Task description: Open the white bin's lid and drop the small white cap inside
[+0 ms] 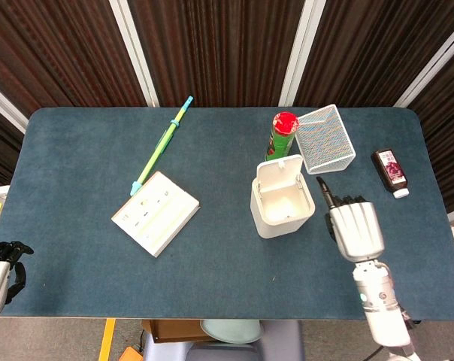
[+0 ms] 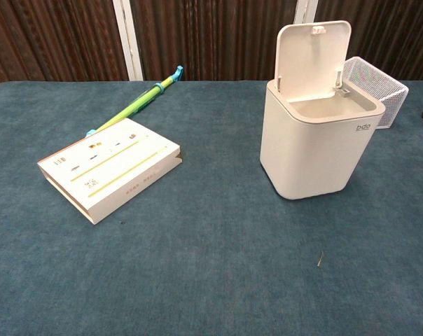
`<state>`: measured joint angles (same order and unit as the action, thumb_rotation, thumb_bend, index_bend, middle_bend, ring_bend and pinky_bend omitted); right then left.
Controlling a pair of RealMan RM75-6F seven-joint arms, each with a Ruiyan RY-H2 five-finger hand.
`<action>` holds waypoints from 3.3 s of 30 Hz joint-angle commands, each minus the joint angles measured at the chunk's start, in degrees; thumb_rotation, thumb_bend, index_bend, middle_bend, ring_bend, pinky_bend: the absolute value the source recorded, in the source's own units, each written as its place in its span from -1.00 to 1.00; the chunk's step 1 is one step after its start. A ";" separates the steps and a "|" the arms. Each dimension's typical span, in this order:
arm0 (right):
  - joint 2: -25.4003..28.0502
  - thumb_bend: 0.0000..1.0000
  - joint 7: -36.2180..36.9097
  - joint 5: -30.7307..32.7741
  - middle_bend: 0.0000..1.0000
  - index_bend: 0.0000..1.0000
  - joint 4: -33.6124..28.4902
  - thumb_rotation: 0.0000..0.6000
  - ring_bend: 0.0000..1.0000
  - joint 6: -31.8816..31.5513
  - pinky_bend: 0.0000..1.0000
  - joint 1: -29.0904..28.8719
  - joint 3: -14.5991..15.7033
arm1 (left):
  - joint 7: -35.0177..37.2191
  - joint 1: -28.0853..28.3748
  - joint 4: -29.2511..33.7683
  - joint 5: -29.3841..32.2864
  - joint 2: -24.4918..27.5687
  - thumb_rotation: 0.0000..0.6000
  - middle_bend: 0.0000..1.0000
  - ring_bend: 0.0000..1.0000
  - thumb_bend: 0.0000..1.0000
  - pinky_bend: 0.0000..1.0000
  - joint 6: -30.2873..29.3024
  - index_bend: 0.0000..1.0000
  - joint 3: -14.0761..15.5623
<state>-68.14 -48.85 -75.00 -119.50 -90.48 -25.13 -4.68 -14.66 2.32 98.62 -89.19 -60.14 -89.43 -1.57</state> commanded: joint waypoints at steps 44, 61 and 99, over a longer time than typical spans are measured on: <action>-3.88 -0.31 30.69 7.66 -0.62 -0.07 39.75 1.00 -0.87 28.17 -0.73 1.31 3.24 | 0.52 0.11 0.01 -0.45 -0.05 1.00 -0.29 -0.42 0.46 0.04 0.16 -0.16 0.27; -9.36 -0.27 33.52 8.23 -0.61 -0.06 47.66 1.00 -0.87 34.17 -0.72 -0.20 1.98 | 0.99 0.06 -0.04 -0.37 0.11 1.00 -0.29 -0.41 0.46 0.04 0.19 -0.15 0.30; -12.63 -0.27 35.68 6.39 -0.61 -0.01 52.05 1.00 -0.87 37.53 -0.68 -0.54 1.42 | 1.13 0.00 -0.09 -0.61 0.12 1.00 -0.29 -0.42 0.46 0.04 -0.10 -0.15 0.25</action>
<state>-80.75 -13.19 -68.62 -67.47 -52.97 -25.66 -3.25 -13.53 2.32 98.54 -89.81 -60.02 -89.53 -1.32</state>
